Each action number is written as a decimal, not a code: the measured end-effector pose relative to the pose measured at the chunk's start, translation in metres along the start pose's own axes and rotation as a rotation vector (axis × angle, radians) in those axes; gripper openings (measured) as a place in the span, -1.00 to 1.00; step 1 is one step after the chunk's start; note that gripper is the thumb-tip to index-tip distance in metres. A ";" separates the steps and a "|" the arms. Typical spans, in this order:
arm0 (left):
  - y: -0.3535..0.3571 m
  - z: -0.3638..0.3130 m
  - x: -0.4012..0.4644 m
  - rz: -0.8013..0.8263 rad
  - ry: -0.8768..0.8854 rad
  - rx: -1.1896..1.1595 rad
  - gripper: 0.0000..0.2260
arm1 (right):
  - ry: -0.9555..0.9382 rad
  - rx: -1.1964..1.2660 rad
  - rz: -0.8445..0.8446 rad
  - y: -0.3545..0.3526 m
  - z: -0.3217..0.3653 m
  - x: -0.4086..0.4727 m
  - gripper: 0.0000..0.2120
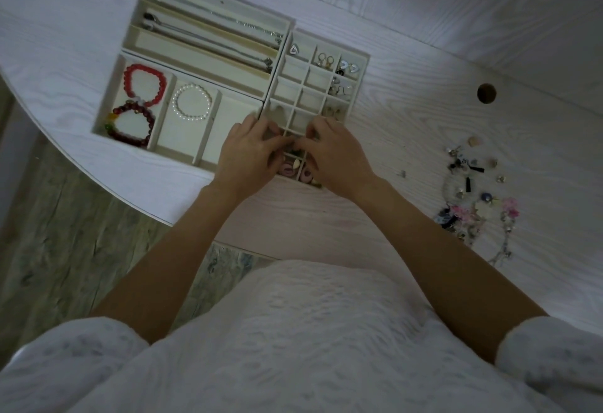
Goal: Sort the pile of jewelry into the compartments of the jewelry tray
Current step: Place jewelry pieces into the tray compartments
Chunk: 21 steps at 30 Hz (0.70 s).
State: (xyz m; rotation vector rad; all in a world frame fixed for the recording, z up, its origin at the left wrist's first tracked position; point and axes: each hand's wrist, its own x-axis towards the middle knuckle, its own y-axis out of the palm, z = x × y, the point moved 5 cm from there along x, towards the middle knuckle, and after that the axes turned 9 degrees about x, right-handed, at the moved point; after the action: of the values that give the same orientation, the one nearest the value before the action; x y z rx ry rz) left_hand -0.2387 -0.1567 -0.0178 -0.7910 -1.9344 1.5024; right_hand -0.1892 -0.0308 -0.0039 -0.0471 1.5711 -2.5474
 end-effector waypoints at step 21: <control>0.008 -0.068 -0.021 0.029 -0.212 0.008 -0.78 | 0.678 0.142 -0.307 -0.046 -0.115 -0.162 -0.84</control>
State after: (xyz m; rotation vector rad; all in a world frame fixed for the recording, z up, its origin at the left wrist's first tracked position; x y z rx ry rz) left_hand -0.1745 -0.1268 -0.0126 -0.6820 -2.0747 1.6684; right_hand -0.0460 0.1143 -0.0070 0.7161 1.6664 -3.1171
